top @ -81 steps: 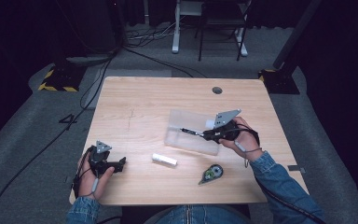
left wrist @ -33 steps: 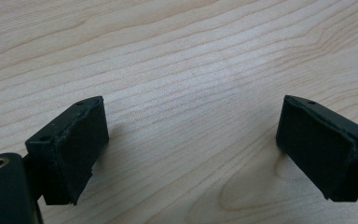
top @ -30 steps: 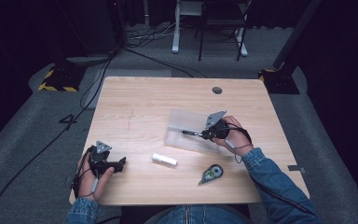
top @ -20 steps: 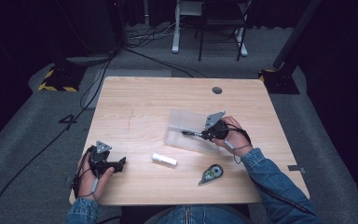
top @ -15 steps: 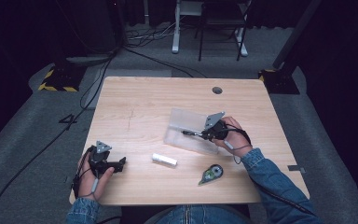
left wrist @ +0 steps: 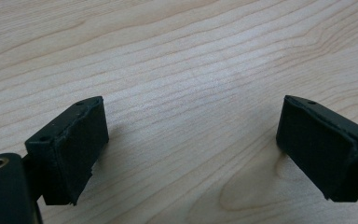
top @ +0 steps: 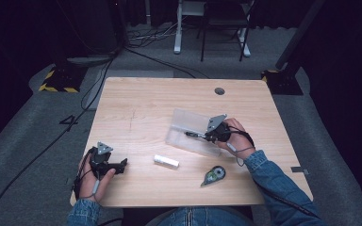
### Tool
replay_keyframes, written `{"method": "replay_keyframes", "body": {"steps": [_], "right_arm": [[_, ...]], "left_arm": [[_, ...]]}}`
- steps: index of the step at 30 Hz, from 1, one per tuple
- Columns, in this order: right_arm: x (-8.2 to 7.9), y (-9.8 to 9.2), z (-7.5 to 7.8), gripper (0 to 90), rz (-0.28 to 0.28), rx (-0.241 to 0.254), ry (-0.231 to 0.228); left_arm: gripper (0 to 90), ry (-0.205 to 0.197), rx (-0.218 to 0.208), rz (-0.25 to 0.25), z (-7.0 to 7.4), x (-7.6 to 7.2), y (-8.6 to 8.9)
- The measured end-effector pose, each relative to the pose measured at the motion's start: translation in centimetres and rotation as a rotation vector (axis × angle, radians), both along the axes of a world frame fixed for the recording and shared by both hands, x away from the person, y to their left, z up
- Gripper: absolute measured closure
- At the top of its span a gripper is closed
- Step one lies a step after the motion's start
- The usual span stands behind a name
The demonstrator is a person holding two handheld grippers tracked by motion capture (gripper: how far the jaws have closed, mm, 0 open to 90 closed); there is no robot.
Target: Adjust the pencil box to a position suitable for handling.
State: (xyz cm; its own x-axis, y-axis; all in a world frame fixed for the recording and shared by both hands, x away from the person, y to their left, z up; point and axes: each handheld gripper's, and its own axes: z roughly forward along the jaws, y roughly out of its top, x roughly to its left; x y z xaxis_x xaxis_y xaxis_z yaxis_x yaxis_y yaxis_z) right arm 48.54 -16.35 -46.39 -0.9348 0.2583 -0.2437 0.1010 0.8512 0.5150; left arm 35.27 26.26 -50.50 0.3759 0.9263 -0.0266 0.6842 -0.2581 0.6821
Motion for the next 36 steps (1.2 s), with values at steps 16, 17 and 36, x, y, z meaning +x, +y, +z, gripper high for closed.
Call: {"method": "replay_keyframes", "body": {"steps": [16, 17, 36], "right_arm": [[0.15, -0.08, -0.19, 77.4, -0.005, -0.002, -0.010], [0.16, -0.09, -0.18, 76.6, -0.005, 0.001, -0.013], [0.04, -0.54, 0.14, 60.9, -0.025, 0.043, -0.039]], "left_arm": [[9.2, 0.000, 0.000, 0.000, 0.00, 0.00, 0.00], [9.2, 0.000, 0.000, 0.000, 0.00, 0.00, 0.00], [8.6, -0.001, 0.000, -0.004, -0.02, 0.09, -0.01]]}}
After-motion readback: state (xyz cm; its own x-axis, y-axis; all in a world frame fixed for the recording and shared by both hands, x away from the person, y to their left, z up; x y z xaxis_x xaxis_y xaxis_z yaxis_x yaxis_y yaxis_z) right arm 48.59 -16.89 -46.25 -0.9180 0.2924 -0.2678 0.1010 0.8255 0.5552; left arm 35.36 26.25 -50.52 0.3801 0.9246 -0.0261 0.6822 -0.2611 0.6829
